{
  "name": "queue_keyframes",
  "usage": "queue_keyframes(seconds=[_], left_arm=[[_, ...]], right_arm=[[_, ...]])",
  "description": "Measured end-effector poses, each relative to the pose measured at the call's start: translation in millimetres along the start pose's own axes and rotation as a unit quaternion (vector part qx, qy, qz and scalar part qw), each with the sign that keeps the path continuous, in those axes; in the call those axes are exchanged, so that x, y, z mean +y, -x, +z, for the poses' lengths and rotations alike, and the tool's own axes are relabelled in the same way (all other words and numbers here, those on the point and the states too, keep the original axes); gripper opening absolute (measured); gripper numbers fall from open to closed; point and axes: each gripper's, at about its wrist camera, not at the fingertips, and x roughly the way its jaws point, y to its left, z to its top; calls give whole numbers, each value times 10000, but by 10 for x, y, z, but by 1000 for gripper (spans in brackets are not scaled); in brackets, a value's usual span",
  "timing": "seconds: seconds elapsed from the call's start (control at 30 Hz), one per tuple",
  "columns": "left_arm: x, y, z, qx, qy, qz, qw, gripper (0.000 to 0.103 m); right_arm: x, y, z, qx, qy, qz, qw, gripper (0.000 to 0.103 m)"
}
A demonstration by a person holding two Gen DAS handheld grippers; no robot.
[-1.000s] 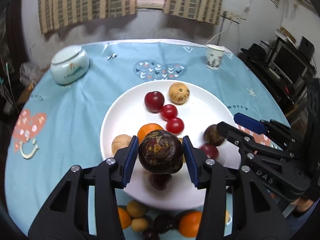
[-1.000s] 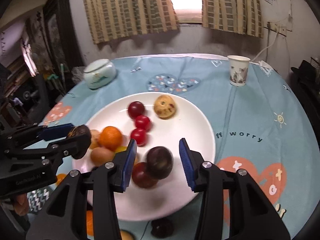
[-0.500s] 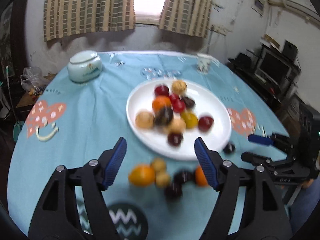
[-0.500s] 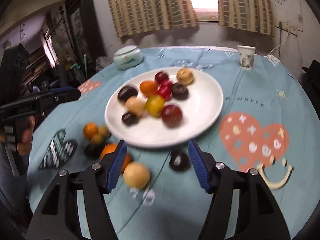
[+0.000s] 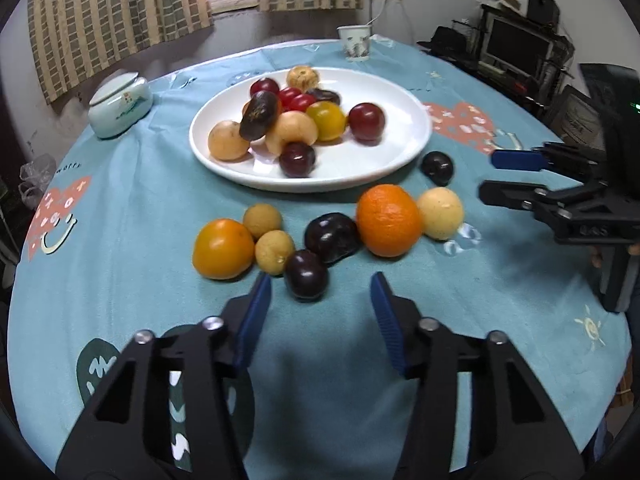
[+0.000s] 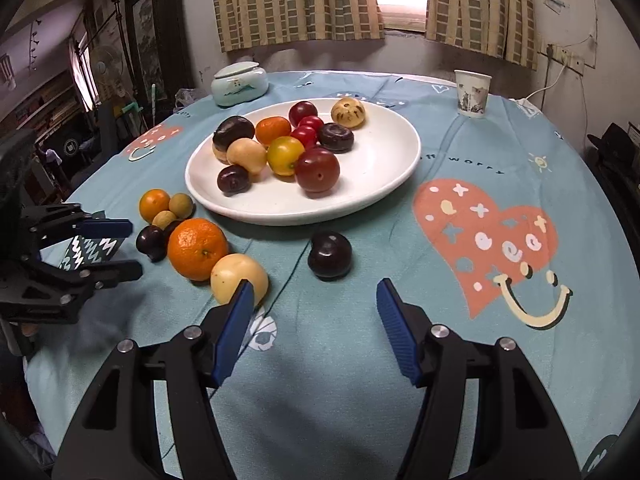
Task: Organize fruits
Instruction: 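Grasp a dark plum with the left gripper while the right approaches a pale yellow fruit, then lift the plum with the left gripper while the right grasps the pale yellow fruit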
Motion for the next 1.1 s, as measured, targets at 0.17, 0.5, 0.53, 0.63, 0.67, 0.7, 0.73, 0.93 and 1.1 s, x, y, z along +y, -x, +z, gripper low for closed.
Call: queue_keyframes(seconds=[0.17, 0.5, 0.53, 0.63, 0.67, 0.7, 0.73, 0.93, 1.1], left_arm=[[78, -136, 66, 106, 186, 5, 9998, 34], [55, -94, 84, -63, 139, -103, 9998, 25], [70, -72, 73, -90, 181, -151, 9997, 25], [127, -32, 49, -143, 337, -276, 9990, 25], [140, -30, 41, -142, 376, -336, 9986, 25], [147, -29, 34, -141, 400, -350, 9985, 25], [154, -28, 29, -143, 415, -349, 9984, 25], [166, 44, 7, -288, 450, -409, 9977, 25], [153, 92, -3, -398, 394, -383, 9977, 25]], right_arm=[[85, -36, -23, 91, 220, 104, 9997, 64], [418, -170, -54, 293, 874, 250, 9954, 57], [444, -193, -42, 311, 913, 261, 9950, 56], [521, -309, 10, 369, 1055, 215, 9935, 52], [535, -346, 22, 404, 1065, 206, 9933, 52], [545, -387, 39, 449, 1076, 221, 9929, 49], [553, -408, 49, 473, 1093, 233, 9926, 42], [479, -359, 44, 431, 945, 294, 9942, 37], [438, -188, 56, 194, 884, 485, 9947, 37]])
